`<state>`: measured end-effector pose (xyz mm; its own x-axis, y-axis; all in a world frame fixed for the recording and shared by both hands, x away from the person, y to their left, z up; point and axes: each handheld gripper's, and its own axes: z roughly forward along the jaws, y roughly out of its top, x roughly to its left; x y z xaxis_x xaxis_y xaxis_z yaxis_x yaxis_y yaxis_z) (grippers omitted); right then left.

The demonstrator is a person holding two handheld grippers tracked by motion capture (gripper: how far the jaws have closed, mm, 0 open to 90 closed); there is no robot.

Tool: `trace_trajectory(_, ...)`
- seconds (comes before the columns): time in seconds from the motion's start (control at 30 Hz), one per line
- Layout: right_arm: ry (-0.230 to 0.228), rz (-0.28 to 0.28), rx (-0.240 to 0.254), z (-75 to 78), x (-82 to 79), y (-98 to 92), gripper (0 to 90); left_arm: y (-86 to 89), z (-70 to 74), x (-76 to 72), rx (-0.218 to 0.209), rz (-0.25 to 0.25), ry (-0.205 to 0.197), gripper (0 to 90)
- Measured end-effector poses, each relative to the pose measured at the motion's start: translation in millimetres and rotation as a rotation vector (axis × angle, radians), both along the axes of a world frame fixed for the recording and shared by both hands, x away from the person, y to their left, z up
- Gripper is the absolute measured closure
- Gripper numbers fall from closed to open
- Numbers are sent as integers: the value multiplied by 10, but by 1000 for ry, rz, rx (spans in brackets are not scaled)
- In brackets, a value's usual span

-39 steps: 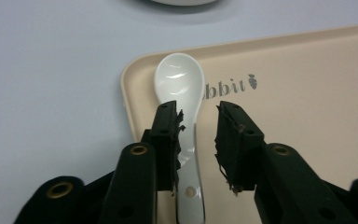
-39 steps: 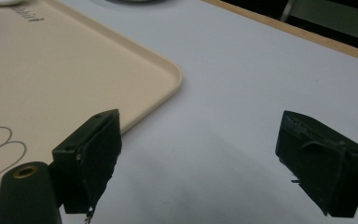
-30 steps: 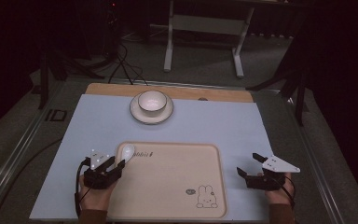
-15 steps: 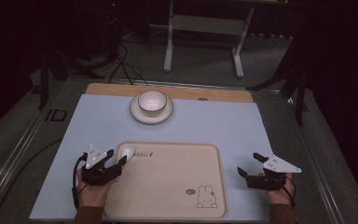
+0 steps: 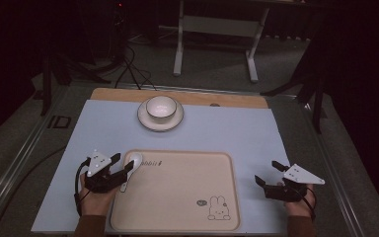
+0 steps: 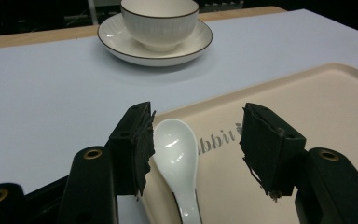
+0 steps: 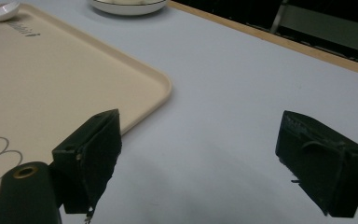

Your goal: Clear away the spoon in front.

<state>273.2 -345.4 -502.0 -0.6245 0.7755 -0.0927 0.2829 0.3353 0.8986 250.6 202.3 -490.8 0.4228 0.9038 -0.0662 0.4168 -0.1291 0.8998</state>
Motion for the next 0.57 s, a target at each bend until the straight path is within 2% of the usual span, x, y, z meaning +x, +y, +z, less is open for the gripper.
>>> trace_trajectory(0.17, -9, -4, 4, 5, -2, -18, 140, 53, 9, 14, -2, 12, -7, 435)
trace_trajectory(0.2, -9, -6, 7, 7, -5, -23, 140, 86, 12, 23, -1, 33, -9, 435)
trace_trajectory(0.4, -23, -20, 20, 19, -12, -60, 140, 188, 29, 36, 1, 80, -15, 410)
trace_trajectory(0.57, -30, -27, 24, 22, -14, -79, 140, 282, 32, 65, 37, 135, -11, 394)
